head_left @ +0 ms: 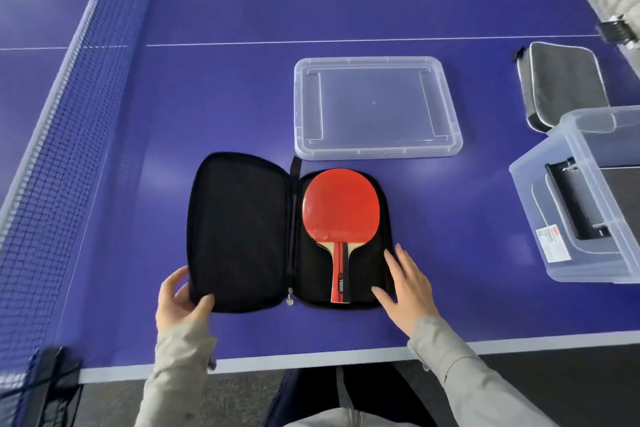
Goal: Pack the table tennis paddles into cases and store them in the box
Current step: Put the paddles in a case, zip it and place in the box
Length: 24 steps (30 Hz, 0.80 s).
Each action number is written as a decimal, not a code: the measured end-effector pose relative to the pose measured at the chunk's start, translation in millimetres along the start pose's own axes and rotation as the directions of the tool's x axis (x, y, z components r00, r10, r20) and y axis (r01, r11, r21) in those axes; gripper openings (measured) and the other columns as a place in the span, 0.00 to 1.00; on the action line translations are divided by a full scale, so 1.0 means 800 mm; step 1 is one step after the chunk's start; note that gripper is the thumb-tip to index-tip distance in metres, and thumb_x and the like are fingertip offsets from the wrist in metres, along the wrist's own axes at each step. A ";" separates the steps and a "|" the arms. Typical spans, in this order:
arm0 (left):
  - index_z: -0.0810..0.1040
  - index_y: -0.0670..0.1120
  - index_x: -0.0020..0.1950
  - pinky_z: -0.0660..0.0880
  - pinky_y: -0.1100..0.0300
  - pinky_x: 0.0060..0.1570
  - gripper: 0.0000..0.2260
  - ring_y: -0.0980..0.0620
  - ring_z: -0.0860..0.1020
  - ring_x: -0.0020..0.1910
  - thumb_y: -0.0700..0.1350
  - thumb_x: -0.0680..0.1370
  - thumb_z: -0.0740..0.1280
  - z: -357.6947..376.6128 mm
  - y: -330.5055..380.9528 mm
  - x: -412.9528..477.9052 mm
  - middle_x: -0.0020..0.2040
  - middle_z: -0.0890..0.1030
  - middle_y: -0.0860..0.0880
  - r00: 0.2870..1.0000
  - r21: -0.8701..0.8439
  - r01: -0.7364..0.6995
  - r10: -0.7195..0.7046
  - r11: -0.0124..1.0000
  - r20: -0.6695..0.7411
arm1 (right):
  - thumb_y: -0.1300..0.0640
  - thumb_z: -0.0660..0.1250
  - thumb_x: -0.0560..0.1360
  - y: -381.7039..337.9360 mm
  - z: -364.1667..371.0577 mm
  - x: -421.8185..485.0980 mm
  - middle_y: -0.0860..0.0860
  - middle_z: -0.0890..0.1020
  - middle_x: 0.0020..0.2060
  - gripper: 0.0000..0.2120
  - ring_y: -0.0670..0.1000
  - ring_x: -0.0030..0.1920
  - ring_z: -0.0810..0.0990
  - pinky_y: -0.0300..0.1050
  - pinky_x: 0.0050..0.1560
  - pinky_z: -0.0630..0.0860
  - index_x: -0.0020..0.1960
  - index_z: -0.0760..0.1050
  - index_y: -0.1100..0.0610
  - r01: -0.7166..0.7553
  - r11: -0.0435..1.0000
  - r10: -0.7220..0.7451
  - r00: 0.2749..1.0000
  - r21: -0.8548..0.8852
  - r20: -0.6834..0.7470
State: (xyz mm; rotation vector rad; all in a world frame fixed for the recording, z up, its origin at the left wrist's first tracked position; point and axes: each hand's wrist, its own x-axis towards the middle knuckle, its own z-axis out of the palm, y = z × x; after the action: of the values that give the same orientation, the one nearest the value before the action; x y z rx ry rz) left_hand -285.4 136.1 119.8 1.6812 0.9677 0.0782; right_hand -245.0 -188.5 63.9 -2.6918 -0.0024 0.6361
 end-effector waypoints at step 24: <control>0.59 0.50 0.74 0.70 0.56 0.54 0.35 0.51 0.73 0.59 0.53 0.72 0.71 0.179 0.041 0.029 0.67 0.72 0.51 0.884 0.238 0.124 -0.216 0.963 0.415 | 0.59 0.70 0.74 -0.021 -0.038 0.063 0.53 0.74 0.59 0.26 0.53 0.59 0.75 0.45 0.60 0.71 0.68 0.65 0.55 -0.213 0.589 0.359 0.933 0.780 -0.016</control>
State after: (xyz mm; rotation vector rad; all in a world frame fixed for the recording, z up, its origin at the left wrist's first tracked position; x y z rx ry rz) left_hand -178.5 38.5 85.9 1.6904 0.7915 -0.5173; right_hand -185.2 -179.3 73.2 -1.8788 0.6318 0.3540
